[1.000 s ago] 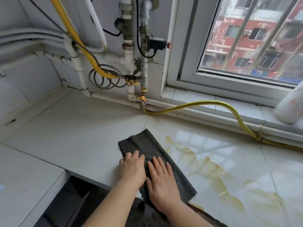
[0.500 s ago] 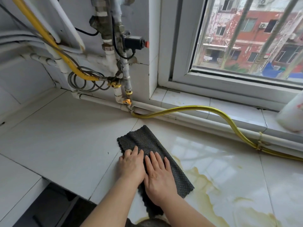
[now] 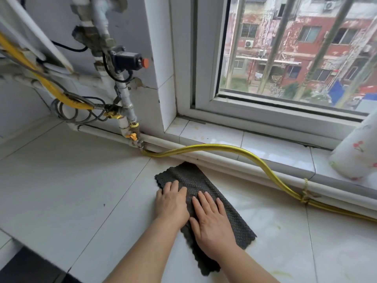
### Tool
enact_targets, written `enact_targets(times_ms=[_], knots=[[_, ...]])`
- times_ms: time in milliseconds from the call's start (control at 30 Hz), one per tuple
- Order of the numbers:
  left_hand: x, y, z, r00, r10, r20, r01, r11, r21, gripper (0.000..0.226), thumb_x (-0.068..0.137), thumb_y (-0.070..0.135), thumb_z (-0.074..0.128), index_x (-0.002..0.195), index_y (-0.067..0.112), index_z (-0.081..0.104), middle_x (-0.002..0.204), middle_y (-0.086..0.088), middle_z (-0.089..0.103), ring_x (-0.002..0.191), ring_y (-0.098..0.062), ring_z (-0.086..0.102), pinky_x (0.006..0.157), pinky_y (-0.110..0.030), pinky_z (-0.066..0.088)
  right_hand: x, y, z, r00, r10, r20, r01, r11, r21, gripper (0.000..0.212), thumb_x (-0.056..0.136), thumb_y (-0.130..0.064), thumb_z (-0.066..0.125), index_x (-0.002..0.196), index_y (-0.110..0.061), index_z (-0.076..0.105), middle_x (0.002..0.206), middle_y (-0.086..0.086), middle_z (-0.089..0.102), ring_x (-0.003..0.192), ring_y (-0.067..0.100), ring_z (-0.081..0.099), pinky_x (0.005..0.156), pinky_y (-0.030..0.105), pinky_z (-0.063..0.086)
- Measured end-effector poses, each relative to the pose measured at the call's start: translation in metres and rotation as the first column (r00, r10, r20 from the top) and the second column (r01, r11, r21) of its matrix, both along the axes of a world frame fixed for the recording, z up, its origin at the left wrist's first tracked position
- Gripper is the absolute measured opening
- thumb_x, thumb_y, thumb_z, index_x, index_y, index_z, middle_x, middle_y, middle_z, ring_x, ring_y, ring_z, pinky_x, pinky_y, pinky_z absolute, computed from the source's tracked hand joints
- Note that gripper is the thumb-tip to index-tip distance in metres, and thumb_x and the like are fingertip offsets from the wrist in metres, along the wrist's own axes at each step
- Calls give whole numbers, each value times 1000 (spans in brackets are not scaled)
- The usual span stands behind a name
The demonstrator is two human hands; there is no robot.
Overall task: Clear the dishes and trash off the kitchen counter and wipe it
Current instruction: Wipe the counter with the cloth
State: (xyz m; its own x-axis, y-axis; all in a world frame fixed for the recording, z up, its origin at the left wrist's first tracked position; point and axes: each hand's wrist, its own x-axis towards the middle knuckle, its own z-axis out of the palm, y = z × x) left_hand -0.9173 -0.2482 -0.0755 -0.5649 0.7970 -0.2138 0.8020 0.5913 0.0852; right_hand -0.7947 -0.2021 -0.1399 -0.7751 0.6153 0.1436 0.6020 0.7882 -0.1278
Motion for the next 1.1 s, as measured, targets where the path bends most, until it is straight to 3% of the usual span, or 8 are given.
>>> enact_targets(times_ms=[167,267,700,933,1100], knots=[[-12,16,-8,996,75,55,-74,997,-27,57,99,31,38,151,24,17,161,-4,7,148,-22,5,117,-42,15,-16,21,-3,1000,5,-2,-5,1000,28,53,86,-46,39,125,-19,63,133,3,59,125,21,55,108,40,13],[-20,32,-8,993,95,64,-92,995,-48,58,99,28,38,152,24,14,162,-4,5,149,-22,3,118,-43,14,-28,35,-2,1000,0,-8,0,999,45,52,86,-46,39,124,-20,64,131,2,61,123,21,56,104,41,21],[5,90,-9,998,-7,63,11,998,-64,62,94,28,46,150,23,20,158,-5,15,148,-22,4,118,-43,8,2,80,-8,995,-94,-9,95,994,47,52,86,-44,39,122,-17,65,128,5,62,119,23,59,102,42,25],[66,99,-11,983,-173,53,175,984,-36,62,93,28,47,148,23,22,156,-5,18,146,-24,8,118,-43,12,68,72,-6,967,-251,37,250,968,25,53,87,-43,37,127,-17,61,134,4,58,125,22,53,109,36,8],[92,86,-6,969,-247,28,248,967,-56,61,94,27,46,149,23,20,158,-7,13,147,-24,9,118,-45,10,92,57,-1,943,-323,73,322,946,26,54,86,-42,37,123,-15,64,130,6,61,122,22,56,109,35,8]])
